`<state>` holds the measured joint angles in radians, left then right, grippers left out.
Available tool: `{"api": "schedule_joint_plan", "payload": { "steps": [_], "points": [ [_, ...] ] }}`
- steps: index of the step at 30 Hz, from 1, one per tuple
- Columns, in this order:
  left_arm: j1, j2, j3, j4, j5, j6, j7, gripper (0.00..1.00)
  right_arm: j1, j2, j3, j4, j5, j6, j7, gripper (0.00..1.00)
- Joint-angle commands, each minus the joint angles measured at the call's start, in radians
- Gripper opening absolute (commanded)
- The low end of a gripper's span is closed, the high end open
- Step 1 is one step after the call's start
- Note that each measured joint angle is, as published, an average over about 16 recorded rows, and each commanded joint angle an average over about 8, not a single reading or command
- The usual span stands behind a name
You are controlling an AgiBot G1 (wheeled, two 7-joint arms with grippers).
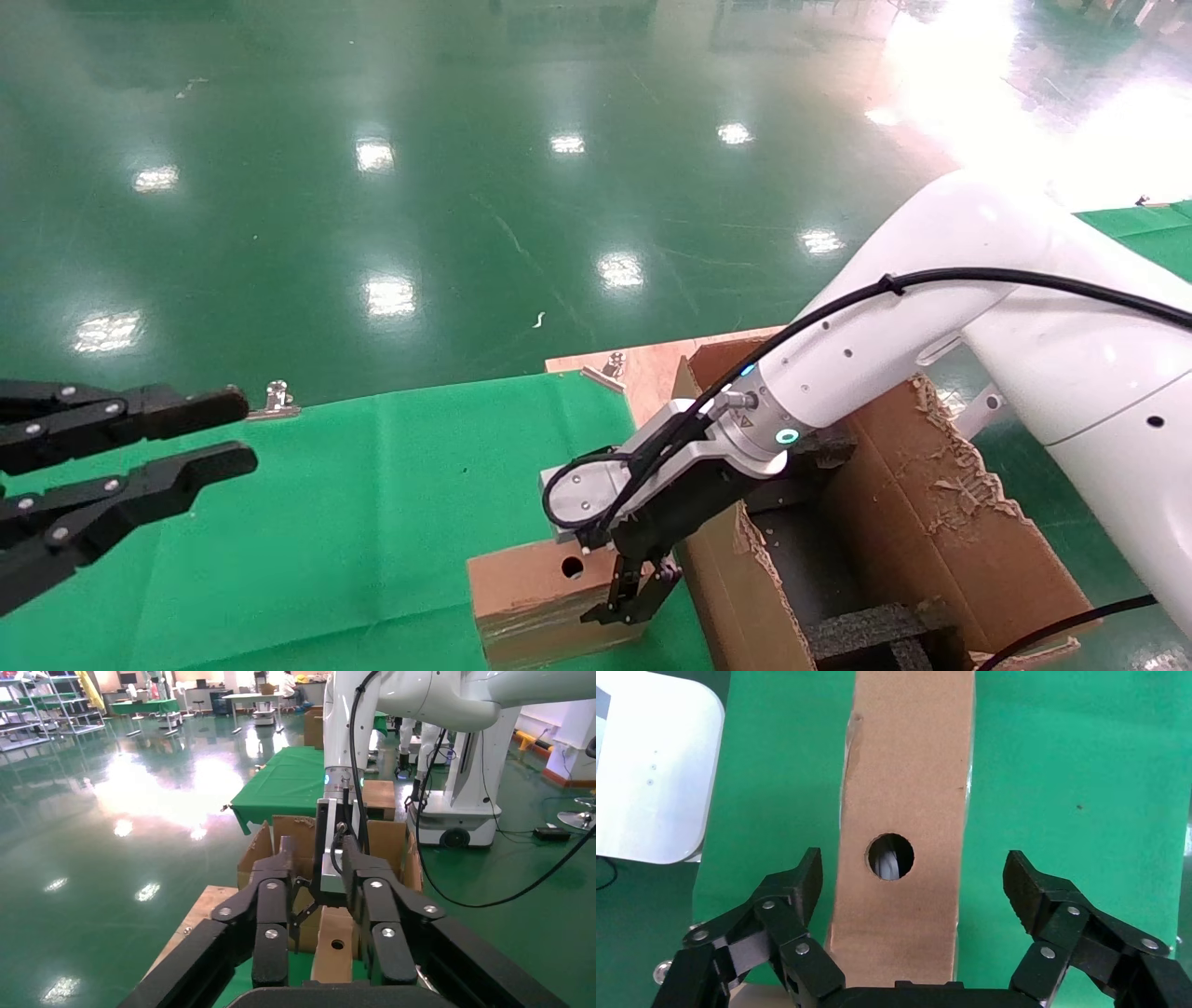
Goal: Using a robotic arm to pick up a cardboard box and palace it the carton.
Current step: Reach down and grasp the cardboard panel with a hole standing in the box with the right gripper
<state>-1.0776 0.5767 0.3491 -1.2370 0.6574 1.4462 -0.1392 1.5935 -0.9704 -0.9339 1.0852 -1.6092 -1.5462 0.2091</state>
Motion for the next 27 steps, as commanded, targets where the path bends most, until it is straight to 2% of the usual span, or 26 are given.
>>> {"api": "schedule_joint_plan", "payload": {
  "steps": [1,27],
  "points": [
    [0.000,0.000,0.000,0.000,0.000,0.000,0.000,1.00,-0.001,0.000,0.000,0.000,0.001,0.000,0.000,0.00],
    [0.000,0.000,0.000,0.000,0.000,0.000,0.000,1.00,-0.003,0.004,0.006,0.002,0.001,-0.001,0.000,0.00]
  ]
}}
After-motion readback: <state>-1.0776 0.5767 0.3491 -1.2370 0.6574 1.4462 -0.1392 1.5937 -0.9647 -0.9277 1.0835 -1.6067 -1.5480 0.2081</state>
